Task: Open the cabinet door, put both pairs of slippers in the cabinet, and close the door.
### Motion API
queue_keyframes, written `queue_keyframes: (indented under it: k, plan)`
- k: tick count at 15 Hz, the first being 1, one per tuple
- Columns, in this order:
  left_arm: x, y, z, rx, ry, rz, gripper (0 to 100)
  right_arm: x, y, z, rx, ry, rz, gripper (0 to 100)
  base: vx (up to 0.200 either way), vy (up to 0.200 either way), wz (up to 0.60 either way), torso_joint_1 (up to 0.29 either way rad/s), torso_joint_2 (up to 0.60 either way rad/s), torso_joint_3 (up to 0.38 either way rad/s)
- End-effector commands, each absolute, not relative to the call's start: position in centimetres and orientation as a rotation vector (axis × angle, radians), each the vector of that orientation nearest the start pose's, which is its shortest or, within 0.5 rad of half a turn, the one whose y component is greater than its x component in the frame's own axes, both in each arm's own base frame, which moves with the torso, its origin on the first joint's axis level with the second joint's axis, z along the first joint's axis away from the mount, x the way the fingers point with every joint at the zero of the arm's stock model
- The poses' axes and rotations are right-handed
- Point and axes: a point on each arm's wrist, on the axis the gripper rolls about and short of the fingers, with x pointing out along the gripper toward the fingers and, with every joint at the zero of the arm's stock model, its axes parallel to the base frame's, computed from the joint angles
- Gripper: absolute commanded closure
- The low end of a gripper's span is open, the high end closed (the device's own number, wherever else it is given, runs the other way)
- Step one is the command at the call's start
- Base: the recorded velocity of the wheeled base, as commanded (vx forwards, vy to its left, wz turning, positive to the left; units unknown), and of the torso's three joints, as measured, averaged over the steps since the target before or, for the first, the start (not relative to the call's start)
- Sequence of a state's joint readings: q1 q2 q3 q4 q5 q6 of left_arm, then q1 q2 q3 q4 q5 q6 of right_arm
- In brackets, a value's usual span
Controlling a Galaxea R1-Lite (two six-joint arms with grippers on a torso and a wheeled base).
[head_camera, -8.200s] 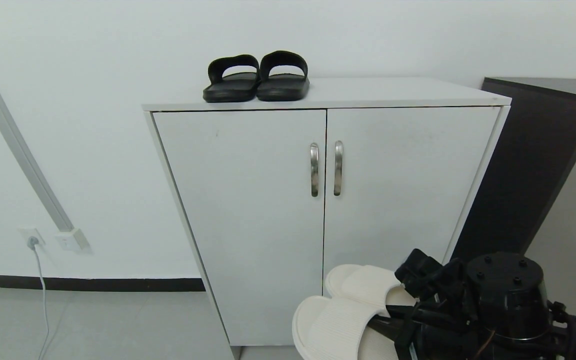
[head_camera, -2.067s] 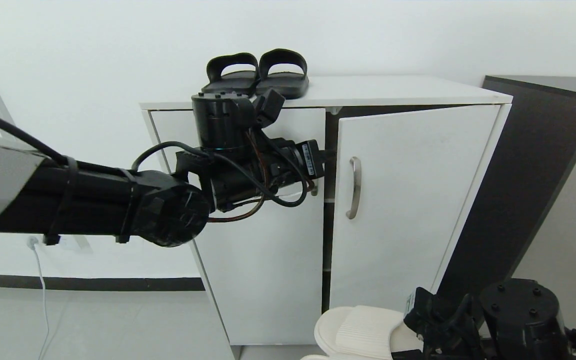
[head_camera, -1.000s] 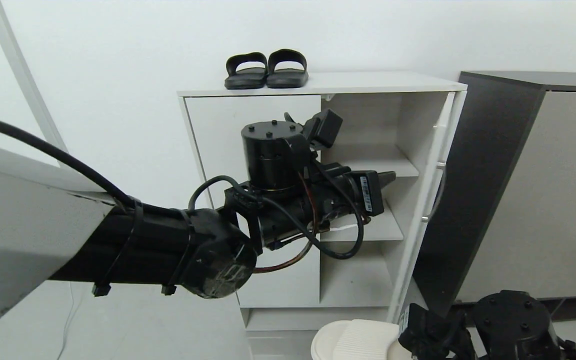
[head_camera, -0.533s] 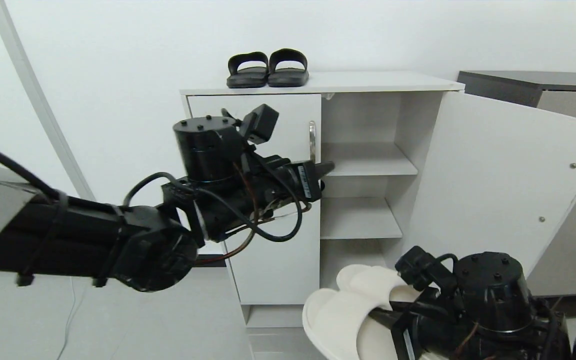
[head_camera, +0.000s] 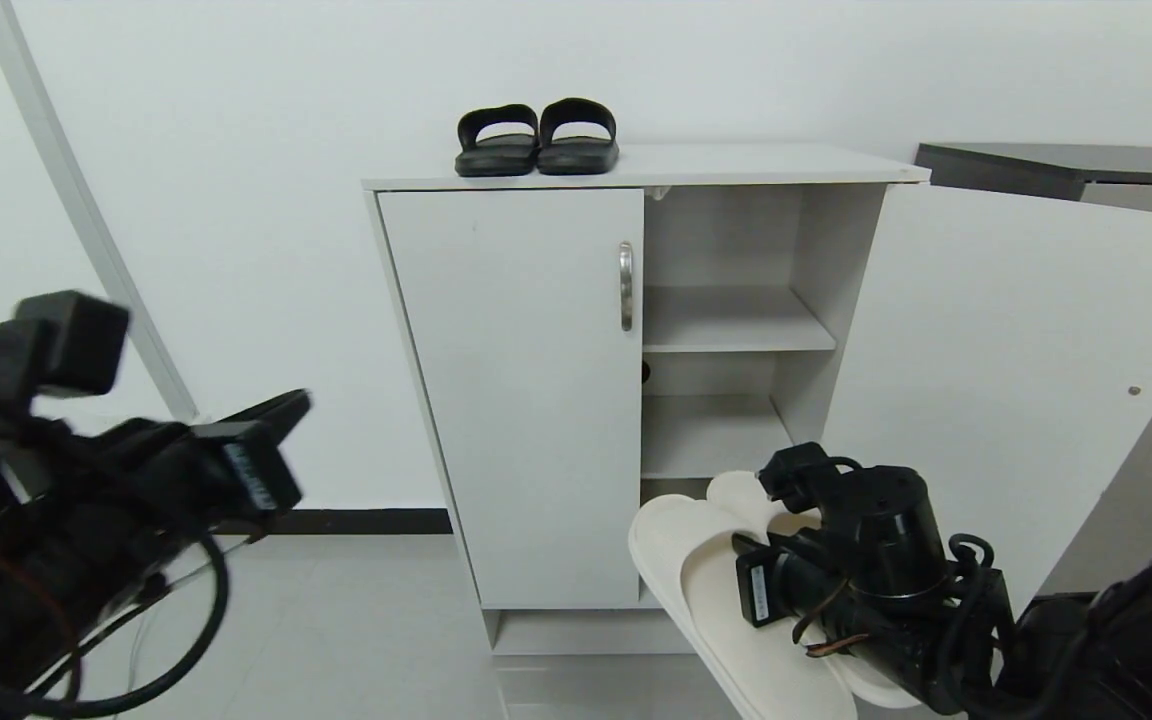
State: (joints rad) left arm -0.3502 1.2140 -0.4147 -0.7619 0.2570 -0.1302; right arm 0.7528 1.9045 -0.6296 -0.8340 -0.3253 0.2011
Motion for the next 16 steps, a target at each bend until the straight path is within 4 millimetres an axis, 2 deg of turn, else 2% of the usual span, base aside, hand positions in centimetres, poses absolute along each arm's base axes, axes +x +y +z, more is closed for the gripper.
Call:
queue_keyframes:
  k: [1,3,5,9,12,14,16]
  plan:
    - [10.4,0.1,18.2,-0.108,-0.028,0.269,100,23.6,21.2,8.6,-0.047,0.443,0.375,100,0.000,0.000,0.00,0.000,0.00,0.000]
    - [7.7,1.3,16.4,-0.104,-0.051,0.405,100,23.7,21.2,8.3,-0.052,0.451,0.374,100,0.000,0.000,0.00,0.000,0.00,0.000]
    - [4.7,1.2,14.1,-0.040,-0.054,0.436,100,23.5,21.4,8.3,-0.055,0.452,0.381,100,0.000,0.000,0.00,0.000,0.00,0.000]
    - [0.2,0.6,10.7,-0.004,0.032,0.376,100,23.4,21.4,8.2,-0.057,0.455,0.384,100,0.000,0.000,0.00,0.000,0.00,0.000]
    - [-1.7,0.1,8.5,0.054,0.004,0.196,100,23.3,21.5,8.0,-0.059,0.459,0.387,100,0.000,0.000,0.00,0.000,0.00,0.000]
    - [-1.6,-0.1,7.7,0.035,0.093,0.107,100,23.3,21.5,8.0,-0.060,0.460,0.387,100,0.000,0.000,0.00,0.000,0.00,0.000]
    - [-1.6,-0.2,7.7,0.028,0.091,0.055,100,23.5,21.7,7.9,-0.048,0.440,0.389,100,0.000,0.000,0.00,0.000,0.00,0.000]
